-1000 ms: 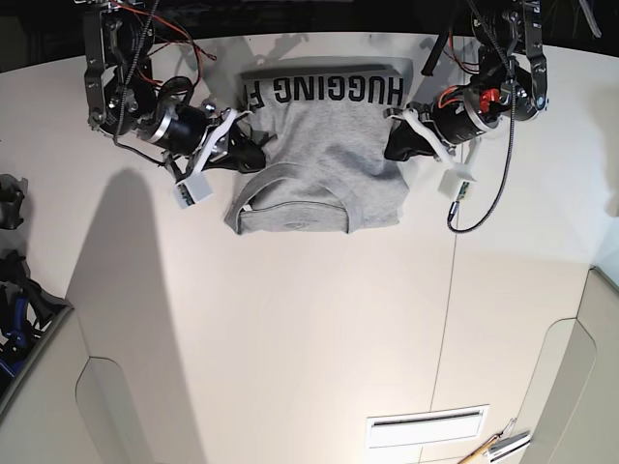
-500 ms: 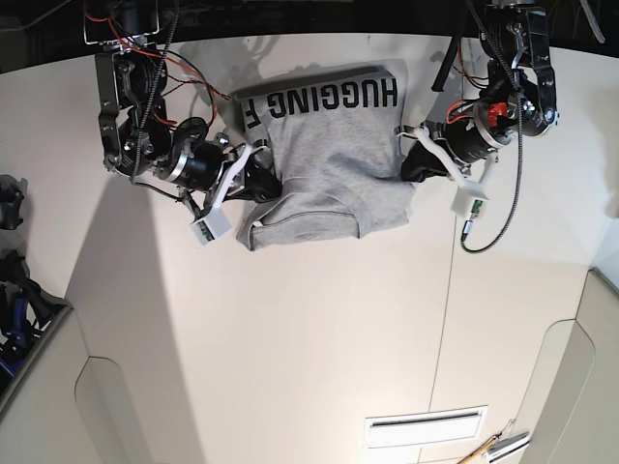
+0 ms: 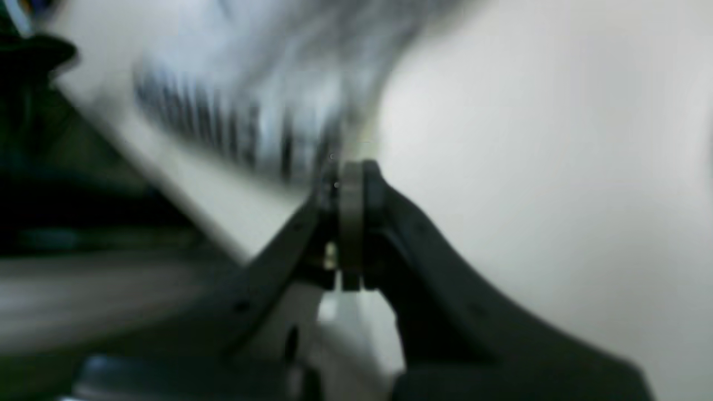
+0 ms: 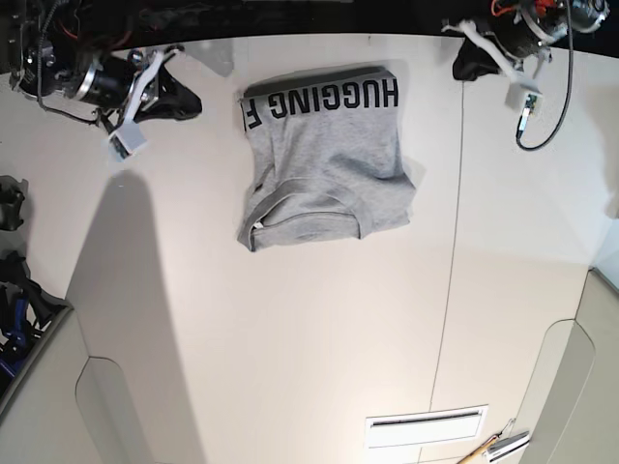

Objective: Fold the T-shirt properly

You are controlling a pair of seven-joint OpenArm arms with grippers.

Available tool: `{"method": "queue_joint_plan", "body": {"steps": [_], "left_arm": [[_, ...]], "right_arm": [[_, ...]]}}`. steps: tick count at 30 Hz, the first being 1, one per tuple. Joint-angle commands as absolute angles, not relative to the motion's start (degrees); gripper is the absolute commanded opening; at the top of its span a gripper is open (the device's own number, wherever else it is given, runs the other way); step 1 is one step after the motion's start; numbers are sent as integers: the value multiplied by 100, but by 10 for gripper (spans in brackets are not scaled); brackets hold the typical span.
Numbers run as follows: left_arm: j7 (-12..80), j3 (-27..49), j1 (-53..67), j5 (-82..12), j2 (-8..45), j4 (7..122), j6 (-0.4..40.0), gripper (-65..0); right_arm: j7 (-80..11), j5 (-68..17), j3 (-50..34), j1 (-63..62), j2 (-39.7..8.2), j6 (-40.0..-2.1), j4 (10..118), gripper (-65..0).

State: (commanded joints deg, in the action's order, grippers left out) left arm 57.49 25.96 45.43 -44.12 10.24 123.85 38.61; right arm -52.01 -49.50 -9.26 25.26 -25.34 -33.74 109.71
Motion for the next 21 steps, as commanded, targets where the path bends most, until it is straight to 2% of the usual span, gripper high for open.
{"method": "queue_joint_plan", "body": {"steps": [4,7,14,19,21], "left_arm": [[5747,2593,5472,-3815,1020,12385,3861,-650],[5752,2593,6012,-3610,1061,12381,3854,-650],[5581,2536,6803,-3614,1437,12068,3664,-650],[4698,2244,6842,-3586,1533,11037,3664,-650],[4366,1922,6748,-3216,1500,10571,3667,-650]], "right_arm": [[-5266,-5059,-926,3181,-3138,-3389,10971,-650],[-5275,-5059,-926,3706,-3367,-3389,10971,-650],[-5280,-4991,-867,4541,-3367,-3389,10956,-650],[-5277,-4995,-784,4923,-3371,-3387,10875,-650],[-5273,-4993,-550,4939,-3472,-3387,10669,-650]]}}
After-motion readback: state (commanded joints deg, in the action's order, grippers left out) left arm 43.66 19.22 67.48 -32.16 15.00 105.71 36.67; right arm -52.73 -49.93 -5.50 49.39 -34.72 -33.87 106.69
